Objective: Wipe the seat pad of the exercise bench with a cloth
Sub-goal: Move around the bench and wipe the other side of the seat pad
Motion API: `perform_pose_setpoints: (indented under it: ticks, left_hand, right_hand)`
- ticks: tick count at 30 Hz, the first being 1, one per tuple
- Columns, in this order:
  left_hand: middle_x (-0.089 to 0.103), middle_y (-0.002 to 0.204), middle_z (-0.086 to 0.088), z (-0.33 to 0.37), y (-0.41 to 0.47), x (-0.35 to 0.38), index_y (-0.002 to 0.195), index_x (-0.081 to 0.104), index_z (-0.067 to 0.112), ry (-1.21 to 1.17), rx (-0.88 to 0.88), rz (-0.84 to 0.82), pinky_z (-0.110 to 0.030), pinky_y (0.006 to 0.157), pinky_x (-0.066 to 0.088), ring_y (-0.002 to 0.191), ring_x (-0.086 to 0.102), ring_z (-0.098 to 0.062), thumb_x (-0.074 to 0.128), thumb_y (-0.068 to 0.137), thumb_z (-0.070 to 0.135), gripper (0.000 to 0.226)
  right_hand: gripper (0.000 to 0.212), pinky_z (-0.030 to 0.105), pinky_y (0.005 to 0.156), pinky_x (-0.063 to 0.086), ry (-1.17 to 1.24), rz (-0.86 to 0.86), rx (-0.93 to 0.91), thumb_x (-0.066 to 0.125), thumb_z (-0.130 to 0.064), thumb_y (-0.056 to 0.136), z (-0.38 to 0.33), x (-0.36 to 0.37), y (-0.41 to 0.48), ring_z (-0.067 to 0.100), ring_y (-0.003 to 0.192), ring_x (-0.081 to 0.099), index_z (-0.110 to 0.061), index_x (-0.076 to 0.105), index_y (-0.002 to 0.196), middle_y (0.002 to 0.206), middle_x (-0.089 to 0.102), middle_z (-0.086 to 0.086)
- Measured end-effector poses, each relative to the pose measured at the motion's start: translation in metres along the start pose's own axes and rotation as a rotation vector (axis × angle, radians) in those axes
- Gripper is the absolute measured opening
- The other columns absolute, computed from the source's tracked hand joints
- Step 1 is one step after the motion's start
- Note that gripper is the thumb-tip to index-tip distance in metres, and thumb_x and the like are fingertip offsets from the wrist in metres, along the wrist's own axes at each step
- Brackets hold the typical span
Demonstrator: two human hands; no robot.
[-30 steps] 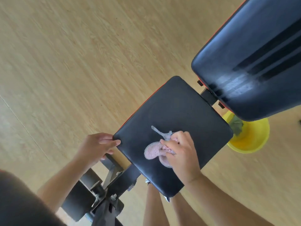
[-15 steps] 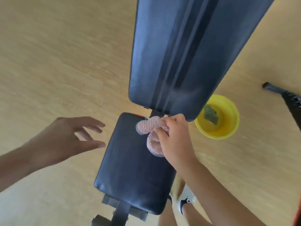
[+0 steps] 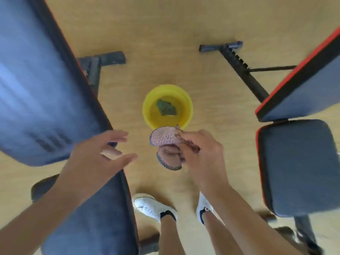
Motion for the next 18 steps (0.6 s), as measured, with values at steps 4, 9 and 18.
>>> perform_pose_setpoints:
  ticks: [4,9,18]
  left_hand:
    - [0.075,0.105,0.032,0.053,0.028,0.11,0.104,0.067,0.059,-0.024,0.081,-0.154,-0.007,0.061,0.051,0.079,0.074,0.012,0.088,0.07,0.052,0.041]
    - [0.077,0.103,0.029,0.103,0.047,0.229,0.105,0.076,0.046,-0.079,0.011,-0.363,-0.011,0.063,0.052,0.075,0.078,-0.004,0.088,0.08,0.038,0.029]
    - [0.082,0.109,-0.005,0.146,0.077,0.391,0.119,0.075,0.023,0.038,-0.175,-0.431,-0.027,0.06,0.065,0.07,0.081,-0.018,0.076,0.092,0.019,0.027]
  right_hand:
    - [0.028,0.007,0.073,0.047,-0.066,0.15,0.155,0.081,0.003,0.084,0.076,-0.094,0.006,0.012,0.087,0.065,-0.022,0.08,0.096,0.102,0.067,0.004]
    - [0.022,0.009,0.081,0.046,-0.325,0.314,0.253,0.075,0.001,0.091,0.195,-0.199,-0.012,-0.01,0.102,0.055,-0.015,0.079,0.106,0.107,0.061,-0.005]
    - [0.015,0.028,0.083,0.037,-0.468,0.518,0.699,0.067,-0.007,0.098,0.374,-0.33,-0.049,0.035,0.103,0.053,-0.007,0.08,0.106,0.101,0.067,0.001]
Point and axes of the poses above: each hand's wrist, its own y-axis towards the middle knuckle, its own x-axis out of the palm, z = x × y, the point moved 5 cm from there along y, towards the middle knuckle
